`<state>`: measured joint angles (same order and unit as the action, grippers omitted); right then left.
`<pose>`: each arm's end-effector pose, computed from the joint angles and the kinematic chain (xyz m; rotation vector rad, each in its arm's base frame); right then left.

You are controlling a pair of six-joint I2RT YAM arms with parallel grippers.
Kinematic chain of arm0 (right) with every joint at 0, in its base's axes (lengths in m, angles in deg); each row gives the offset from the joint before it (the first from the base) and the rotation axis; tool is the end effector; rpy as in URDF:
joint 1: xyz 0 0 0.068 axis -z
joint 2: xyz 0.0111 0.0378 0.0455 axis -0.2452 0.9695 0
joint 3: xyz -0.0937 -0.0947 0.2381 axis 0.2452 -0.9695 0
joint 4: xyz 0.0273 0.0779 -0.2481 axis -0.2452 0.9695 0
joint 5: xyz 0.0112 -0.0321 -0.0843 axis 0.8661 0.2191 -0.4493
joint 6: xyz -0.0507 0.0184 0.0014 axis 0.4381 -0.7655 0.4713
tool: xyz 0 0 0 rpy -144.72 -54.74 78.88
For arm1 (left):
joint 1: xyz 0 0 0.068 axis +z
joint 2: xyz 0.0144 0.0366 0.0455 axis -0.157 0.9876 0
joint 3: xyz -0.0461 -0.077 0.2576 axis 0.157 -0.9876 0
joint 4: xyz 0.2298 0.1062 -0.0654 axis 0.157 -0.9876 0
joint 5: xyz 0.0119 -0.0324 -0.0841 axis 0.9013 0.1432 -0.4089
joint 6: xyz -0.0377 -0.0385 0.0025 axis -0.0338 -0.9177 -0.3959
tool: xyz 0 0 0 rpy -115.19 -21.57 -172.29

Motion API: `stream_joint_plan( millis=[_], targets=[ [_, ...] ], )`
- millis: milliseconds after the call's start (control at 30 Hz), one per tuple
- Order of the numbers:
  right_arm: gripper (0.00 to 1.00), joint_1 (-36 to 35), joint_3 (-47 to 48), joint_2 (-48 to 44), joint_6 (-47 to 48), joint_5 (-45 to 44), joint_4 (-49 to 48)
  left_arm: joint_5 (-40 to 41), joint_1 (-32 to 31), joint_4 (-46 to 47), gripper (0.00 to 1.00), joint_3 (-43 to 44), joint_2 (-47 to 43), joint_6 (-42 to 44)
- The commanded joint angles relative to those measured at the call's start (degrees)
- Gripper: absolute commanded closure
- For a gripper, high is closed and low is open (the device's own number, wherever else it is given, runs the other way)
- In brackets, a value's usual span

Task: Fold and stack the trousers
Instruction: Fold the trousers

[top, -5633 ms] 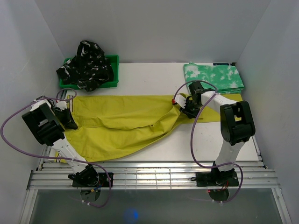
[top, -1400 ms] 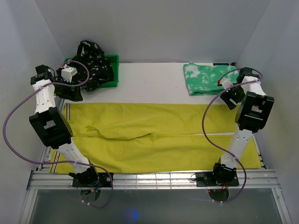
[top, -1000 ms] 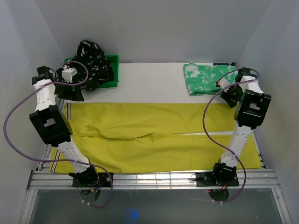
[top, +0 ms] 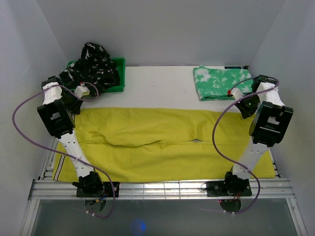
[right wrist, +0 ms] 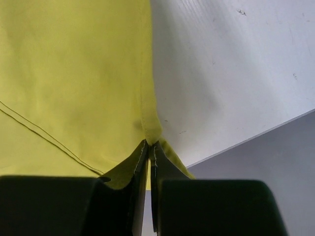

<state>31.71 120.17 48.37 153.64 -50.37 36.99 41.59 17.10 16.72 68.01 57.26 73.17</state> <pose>0.3711 -0.1120 0.2145 -1.3622 2.6116 -0.0049 0.4219 0.1917 0.1758 1.1883 2.5167 -0.2882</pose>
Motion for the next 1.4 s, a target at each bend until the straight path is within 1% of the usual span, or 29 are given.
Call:
stream_joint_plan(
  millis=[0,100,133,233,533,600,667,733,833,900,933,967,1000,1033,1067,1100,1133,1167,1200,1233,1267,1300,1333,1367],
  targets=[
    [0.92,-0.6,0.4,-1.8,0.7,-1.1,0.9,2.7,0.3,0.7,0.51,1.6,1.6,5.4],
    [0.92,-0.6,0.2,-2.6,1.5,-2.1,0.6,2.5,0.3,0.6,0.63,1.4,1.8,5.4],
    [0.92,-0.6,0.2,-2.8,1.7,-2.3,0.2,2.0,0.3,0.6,0.77,1.2,1.6,5.2],
    [0.92,-0.6,1.0,-3.0,1.7,-2.8,-0.1,0.1,0.4,1.0,1.0,1.4,0.4,3.5],
    [0.92,0.8,9.4,-1.9,0.7,-0.5,-0.5,-6.0,1.0,6.2,1.0,3.1,-5.2,-4.6],
    [0.92,1.5,10.6,-1.9,0.7,0.4,-0.4,-7.2,1.4,8.1,1.0,2.2,-7.6,-5.3],
    [0.92,2.0,11.1,-2.8,1.1,0.9,-0.4,-8.0,2.1,11.2,1.0,-0.4,-10.9,-5.9],
    [0.92,2.3,10.0,-4.0,1.6,2.2,0.0,-9.2,2.5,13.2,1.0,-3.6,-13.1,-6.5],
    [0.92,3.3,7.3,-8.3,3.5,4.2,0.5,-11.7,3.7,15.4,1.0,-8.1,-18.2,-6.7],
    [0.92,4.4,3.4,-12.9,5.9,5.4,0.9,-14.7,5.1,16.7,1.0,-10.7,-23.0,-6.8],
    [0.92,5.2,1.8,-14.7,7.0,5.7,1.3,-15.6,5.9,16.8,1.0,-13.5,-24.7,-6.3],
    [0.92,6.7,-1.9,-18.3,8.4,6.3,1.9,-16.4,7.4,16.8,1.0,-15.2,-26.4,-5.7],
    [0.92,7.6,-3.9,-20.5,11.6,6.9,2.1,-17.2,8.3,16.8,1.0,-17.0,-28.4,-4.9],
    [0.92,8.7,-6.2,-22.4,13.5,7.1,2.2,-18.3,9.4,16.7,1.0,-19.2,-32.2,-4.1],
    [0.92,10.9,-8.6,-26.5,15.6,7.2,2.8,-18.7,11.7,15.7,1.0,-23.8,-34.3,-1.2],
    [0.92,12.1,-13.7,-28.6,17.8,7.2,2.9,-19.1,13.0,14.8,1.0,-26.2,-36.3,0.8],
    [0.92,13.5,-16.4,-30.7,22.5,7.1,3.1,-19.8,14.5,13.7,1.0,-28.8,-40.4,3.2],
    [0.92,16.2,-19.2,-34.7,24.8,6.9,3.1,-20.0,16.0,11.1,1.0,-31.3,-42.3,8.2],
    [0.92,17.7,-24.6,-36.6,27.2,6.4,3.1,-20.1,19.2,9.3,1.0,-36.0,-44.0,11.2],
    [0.92,19.2,-27.4,-38.2,31.6,5.9,3.1,-19.8,21.1,7.5,1.0,-38.4,-45.8,14.7],
    [0.92,22.1,-30.1,-41.1,34.0,4.5,3.2,-18.2,24.5,4.5,1.0,-40.8,-48.5,21.0],
    [0.92,23.3,-35.4,-42.3,36.4,3.6,2.9,-16.8,26.1,3.0,1.0,-45.3,-49.4,24.0],
    [0.92,25.6,-37.8,-43.3,40.1,2.9,2.6,-15.1,27.7,1.6,1.0,-47.1,-49.9,27.0],
    [0.92,26.8,-40.0,-44.5,41.3,1.5,0.9,-11.5,30.1,0.4,1.0,-50.6,-50.1,30.2]
  ],
)
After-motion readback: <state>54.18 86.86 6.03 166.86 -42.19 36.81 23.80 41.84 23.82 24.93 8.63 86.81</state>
